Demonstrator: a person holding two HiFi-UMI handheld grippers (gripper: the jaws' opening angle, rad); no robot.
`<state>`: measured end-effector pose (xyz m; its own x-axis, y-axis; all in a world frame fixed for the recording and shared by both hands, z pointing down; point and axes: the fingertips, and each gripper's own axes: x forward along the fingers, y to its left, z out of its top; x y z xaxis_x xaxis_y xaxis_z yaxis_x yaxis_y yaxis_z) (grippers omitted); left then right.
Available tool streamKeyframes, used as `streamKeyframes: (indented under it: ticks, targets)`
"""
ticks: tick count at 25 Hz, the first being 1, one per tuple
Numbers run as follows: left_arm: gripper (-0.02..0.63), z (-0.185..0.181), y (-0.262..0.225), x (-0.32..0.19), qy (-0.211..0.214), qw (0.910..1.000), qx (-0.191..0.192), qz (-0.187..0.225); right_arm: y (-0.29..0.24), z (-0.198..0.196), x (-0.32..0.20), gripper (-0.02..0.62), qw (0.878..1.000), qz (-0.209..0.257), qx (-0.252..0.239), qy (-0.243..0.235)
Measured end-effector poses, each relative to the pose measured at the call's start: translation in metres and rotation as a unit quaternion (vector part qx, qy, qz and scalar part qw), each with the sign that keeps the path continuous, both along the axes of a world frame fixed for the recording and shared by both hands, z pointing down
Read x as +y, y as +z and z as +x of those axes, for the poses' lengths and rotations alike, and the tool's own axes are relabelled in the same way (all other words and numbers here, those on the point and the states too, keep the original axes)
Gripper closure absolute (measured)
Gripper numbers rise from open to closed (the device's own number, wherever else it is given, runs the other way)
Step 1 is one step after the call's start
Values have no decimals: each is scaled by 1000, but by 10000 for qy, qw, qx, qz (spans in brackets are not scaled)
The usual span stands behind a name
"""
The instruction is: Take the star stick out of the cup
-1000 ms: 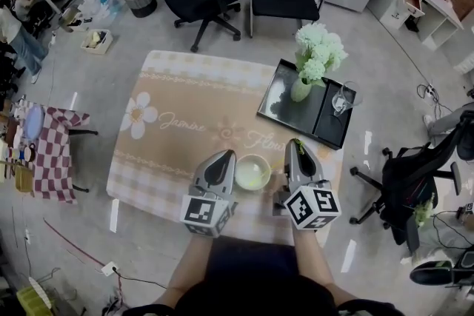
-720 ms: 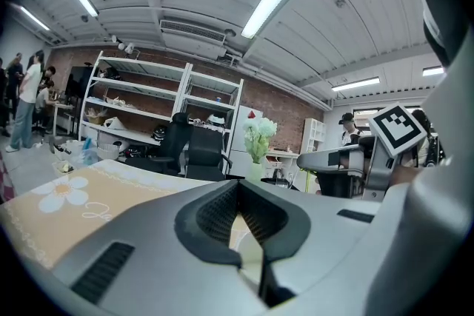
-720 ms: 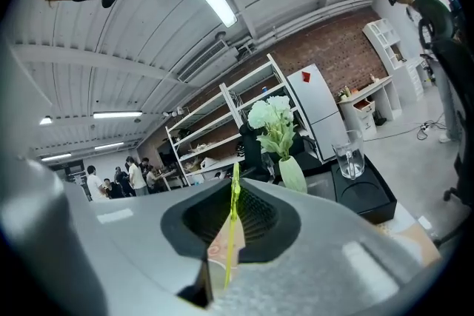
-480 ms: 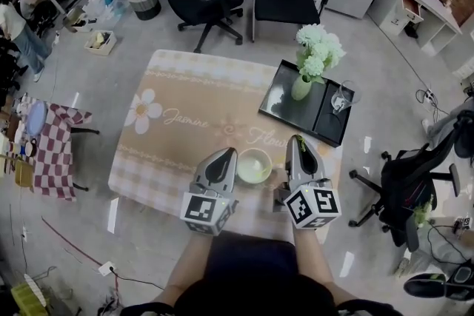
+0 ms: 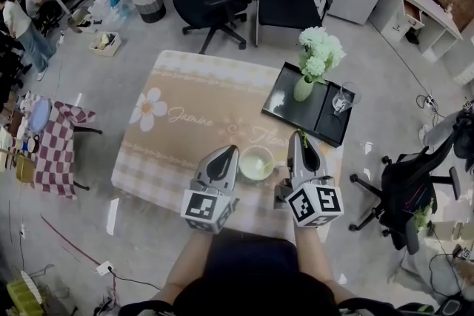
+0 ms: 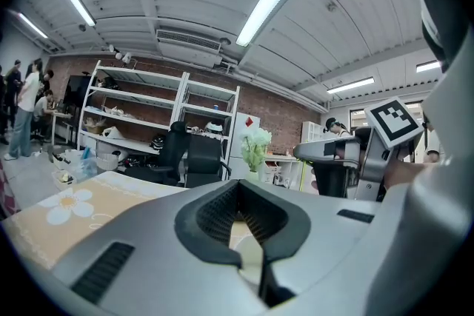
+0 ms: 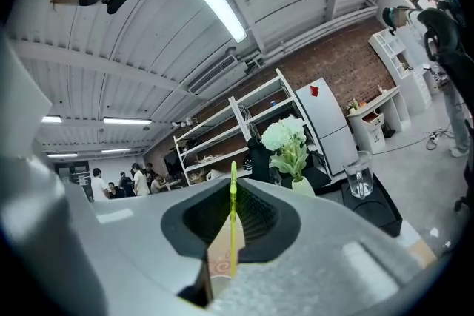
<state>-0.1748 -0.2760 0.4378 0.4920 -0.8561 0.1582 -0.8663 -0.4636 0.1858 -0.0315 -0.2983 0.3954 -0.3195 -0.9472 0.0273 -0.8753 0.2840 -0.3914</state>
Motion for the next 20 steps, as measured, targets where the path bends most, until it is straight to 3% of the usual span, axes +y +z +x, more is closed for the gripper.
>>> streamKeyframes:
  ticks: [14,20]
  targets:
    - [597,3,-24,3,138,9995,-74,257,-35,-8,9,580,9983,496,-242,-201]
    - [597,6,-33,1,201,9991,-39,378,-55,7,15,580,9963,741,-425,-109]
